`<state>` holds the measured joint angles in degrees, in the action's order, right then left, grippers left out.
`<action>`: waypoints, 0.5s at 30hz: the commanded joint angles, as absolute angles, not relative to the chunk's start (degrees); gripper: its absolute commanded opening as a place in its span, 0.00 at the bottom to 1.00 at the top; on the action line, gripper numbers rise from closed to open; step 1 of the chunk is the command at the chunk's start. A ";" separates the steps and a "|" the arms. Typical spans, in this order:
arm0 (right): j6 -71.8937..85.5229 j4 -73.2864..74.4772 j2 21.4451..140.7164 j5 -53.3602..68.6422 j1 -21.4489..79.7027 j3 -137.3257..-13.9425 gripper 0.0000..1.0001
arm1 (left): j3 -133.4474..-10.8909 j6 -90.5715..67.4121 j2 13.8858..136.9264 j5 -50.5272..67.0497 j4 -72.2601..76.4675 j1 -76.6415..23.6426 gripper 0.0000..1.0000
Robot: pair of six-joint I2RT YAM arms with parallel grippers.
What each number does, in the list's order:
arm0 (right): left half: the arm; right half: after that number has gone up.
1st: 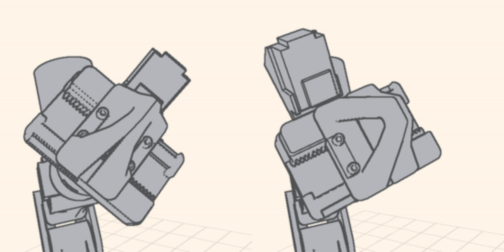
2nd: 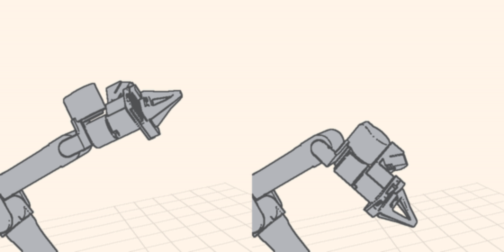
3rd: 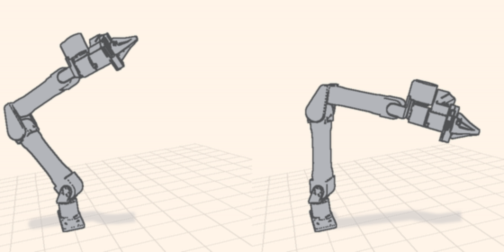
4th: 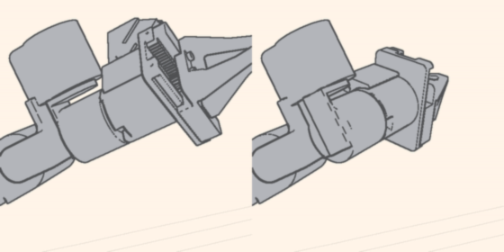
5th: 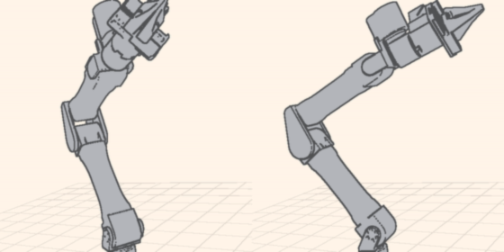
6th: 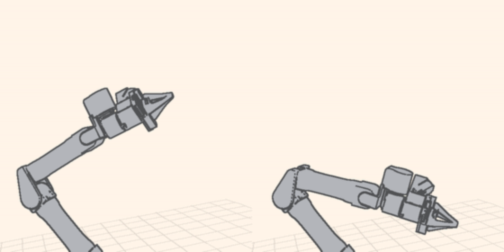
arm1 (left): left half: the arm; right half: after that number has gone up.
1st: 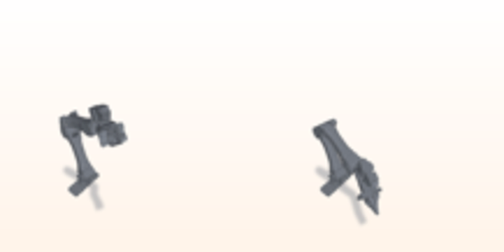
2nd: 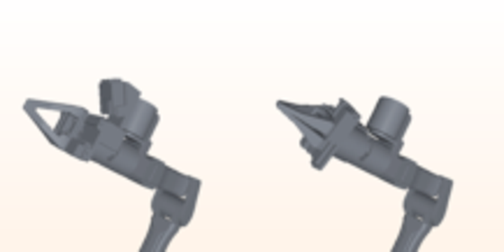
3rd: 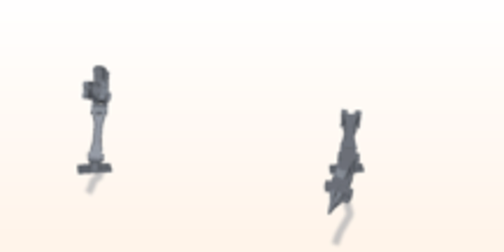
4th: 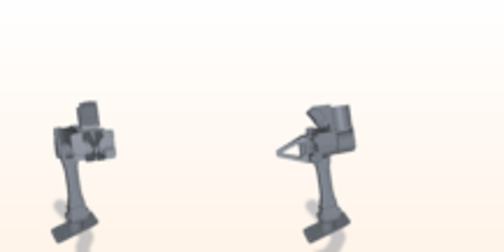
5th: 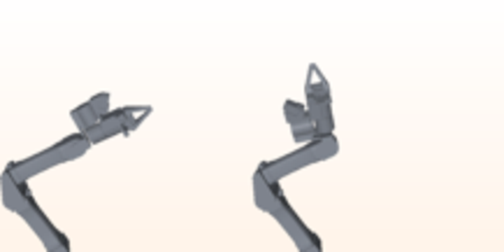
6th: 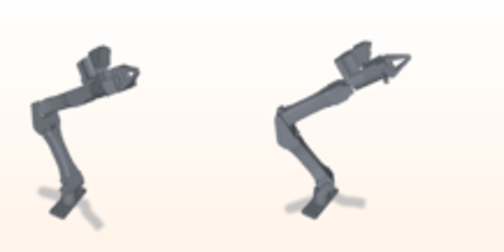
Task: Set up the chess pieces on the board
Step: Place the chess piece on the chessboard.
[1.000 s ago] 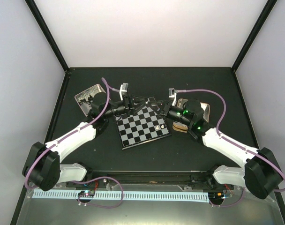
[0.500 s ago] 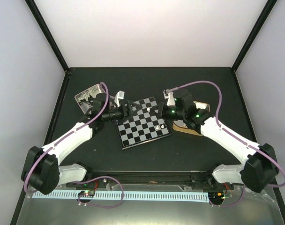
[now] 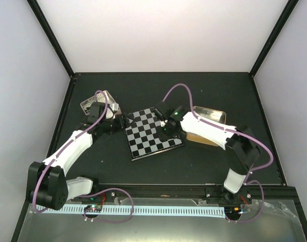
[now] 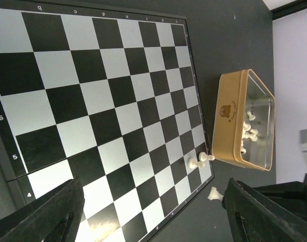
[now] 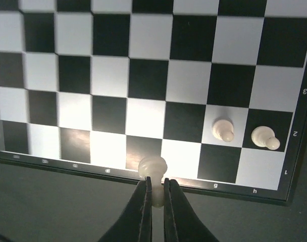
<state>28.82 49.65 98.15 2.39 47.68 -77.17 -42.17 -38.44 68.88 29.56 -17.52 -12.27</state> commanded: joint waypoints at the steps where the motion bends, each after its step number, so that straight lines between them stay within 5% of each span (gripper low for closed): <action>1: 24.56 57.07 102.66 -2.73 48.75 -80.57 0.01 | -43.23 -35.01 69.23 29.13 -19.60 -11.53 0.78; 15: 19.03 57.30 112.45 -2.96 48.89 -86.65 0.03 | -42.71 -35.13 70.32 30.78 -18.69 -11.03 0.78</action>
<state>21.28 56.55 110.32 -2.83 48.62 -83.96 -42.15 -35.97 69.84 29.82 -18.65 -11.57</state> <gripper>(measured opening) 0.039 0.781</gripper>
